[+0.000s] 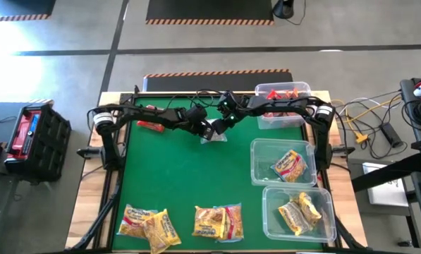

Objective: Sort Maruchan noodles
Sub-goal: Put the top middle noodle pack into the middle transparent bin

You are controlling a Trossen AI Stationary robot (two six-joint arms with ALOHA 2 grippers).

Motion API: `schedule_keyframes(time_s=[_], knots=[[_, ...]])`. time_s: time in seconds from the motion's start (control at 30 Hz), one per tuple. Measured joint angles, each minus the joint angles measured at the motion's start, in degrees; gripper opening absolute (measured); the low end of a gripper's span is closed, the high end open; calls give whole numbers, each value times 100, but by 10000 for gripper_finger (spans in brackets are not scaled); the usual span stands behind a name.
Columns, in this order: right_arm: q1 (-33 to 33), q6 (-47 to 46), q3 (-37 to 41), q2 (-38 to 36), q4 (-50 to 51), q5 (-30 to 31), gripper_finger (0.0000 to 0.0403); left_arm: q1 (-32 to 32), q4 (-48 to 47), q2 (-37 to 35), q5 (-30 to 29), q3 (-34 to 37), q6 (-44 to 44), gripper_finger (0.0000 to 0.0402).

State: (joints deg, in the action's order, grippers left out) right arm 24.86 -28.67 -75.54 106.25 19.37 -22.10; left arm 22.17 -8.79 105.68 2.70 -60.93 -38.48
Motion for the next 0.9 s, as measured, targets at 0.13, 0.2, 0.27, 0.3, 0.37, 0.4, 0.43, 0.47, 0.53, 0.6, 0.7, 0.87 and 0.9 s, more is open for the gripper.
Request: schedule_keyframes(time_s=[0.13,0.2,0.27,0.3,0.37,0.4,0.43,0.47,0.53,0.6,0.7,0.87,0.9], knots=[[-2,61,-57,-71,174,-38,53,7,43,-220,-41,-4,29,42],[-2,134,-73,-125,234,-34,53,4,40,-285,-42,-4,48,42],[-2,168,-74,-196,266,-33,53,0,-1,-364,-26,-6,74,42],[-2,176,-80,-237,287,-27,53,0,-38,-416,-7,-11,108,42],[9,274,-82,-314,324,-31,54,0,-190,-532,68,-24,231,42],[14,299,-86,-357,331,-33,53,-4,-307,-611,103,-31,293,42],[26,327,-91,-394,349,-31,53,-6,-414,-688,140,-33,359,42],[29,369,-92,-421,351,-32,53,-12,-503,-764,157,-43,430,42],[51,391,-93,-489,350,-27,52,-15,-608,-921,181,-46,524,42],[63,401,-95,-561,361,-13,52,-15,-621,-1092,222,-46,538,42],[83,443,-95,-658,371,11,51,-15,-625,-1368,319,-46,538,42],[120,544,-95,-786,395,-16,51,-26,-671,-1772,334,-46,558,42],[126,552,-95,-802,396,-47,51,-25,-668,-1836,333,-46,586,42]])
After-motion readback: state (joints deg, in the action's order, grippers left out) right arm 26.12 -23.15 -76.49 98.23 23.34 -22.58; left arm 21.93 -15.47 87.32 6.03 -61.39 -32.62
